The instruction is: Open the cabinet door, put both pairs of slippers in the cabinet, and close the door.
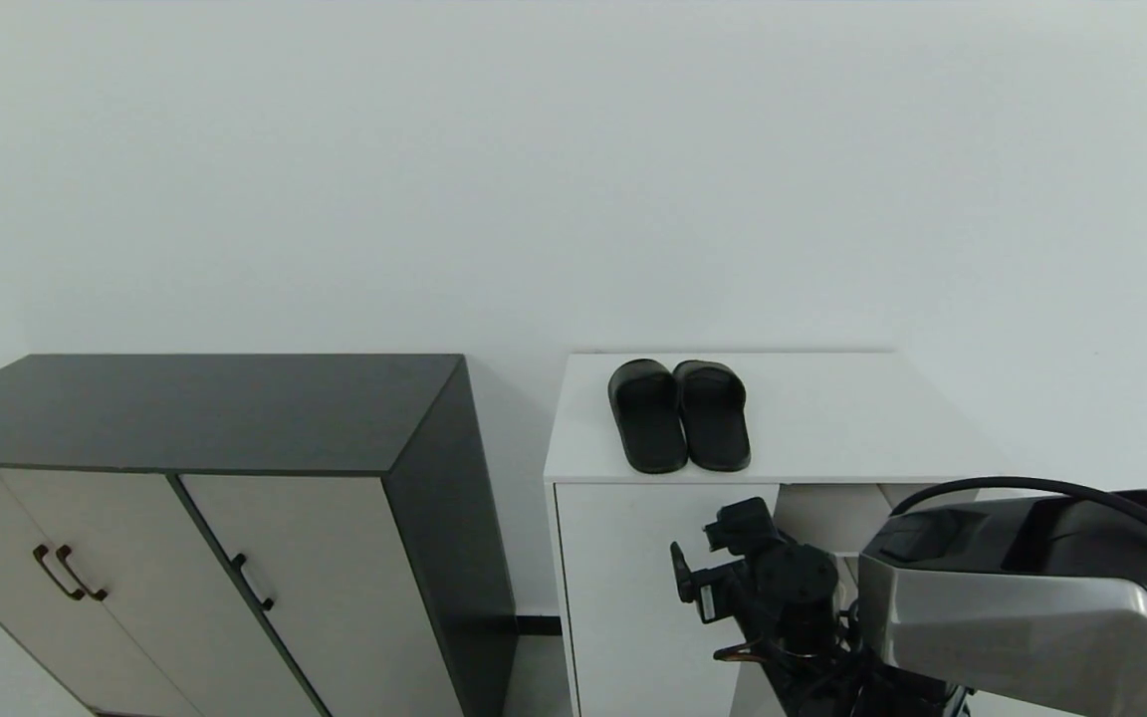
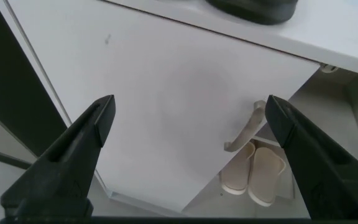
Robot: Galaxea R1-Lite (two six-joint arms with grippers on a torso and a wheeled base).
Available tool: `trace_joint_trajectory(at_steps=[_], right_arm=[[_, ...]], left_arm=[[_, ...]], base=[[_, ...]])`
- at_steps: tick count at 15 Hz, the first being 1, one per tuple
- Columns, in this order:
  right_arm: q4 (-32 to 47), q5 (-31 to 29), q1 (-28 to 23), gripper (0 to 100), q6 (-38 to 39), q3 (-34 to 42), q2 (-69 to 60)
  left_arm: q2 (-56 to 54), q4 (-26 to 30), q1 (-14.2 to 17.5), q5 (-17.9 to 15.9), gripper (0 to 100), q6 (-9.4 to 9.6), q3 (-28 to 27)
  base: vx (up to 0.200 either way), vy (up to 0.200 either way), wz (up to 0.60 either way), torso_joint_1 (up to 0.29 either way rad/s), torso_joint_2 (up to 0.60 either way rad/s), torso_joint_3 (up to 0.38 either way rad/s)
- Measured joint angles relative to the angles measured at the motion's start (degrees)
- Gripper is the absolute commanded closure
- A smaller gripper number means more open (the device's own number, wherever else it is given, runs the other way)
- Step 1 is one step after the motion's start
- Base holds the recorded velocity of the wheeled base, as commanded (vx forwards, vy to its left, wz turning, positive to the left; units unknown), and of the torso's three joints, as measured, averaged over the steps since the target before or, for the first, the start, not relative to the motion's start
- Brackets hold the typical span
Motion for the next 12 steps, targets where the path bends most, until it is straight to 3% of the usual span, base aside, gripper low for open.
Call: trace_joint_trajectory(at_steps=[5, 8, 12], right_arm=[[-0.02, -6.17, 0.63, 0, -2.62, -1.30, 0.00], [0.04, -6.57, 1.29, 0, -2.40, -1.94, -1.00], [12.08, -6.60, 2.38, 0, -0.32, -2.29, -8.74]], left_arm=[[0.00, 0.02, 0.00, 0.00, 100, 0.00, 0.00], [0.00, 0.02, 0.00, 0.00, 100, -0.02, 0.00], [0.00, 0.02, 0.00, 0.00, 100, 0.00, 0.00]], base=[[0.000, 0.000, 0.00, 0.000, 0.00, 0.000], [0.000, 0.000, 0.00, 0.000, 0.00, 0.000], [0.000, 0.000, 0.00, 0.000, 0.00, 0.000]])
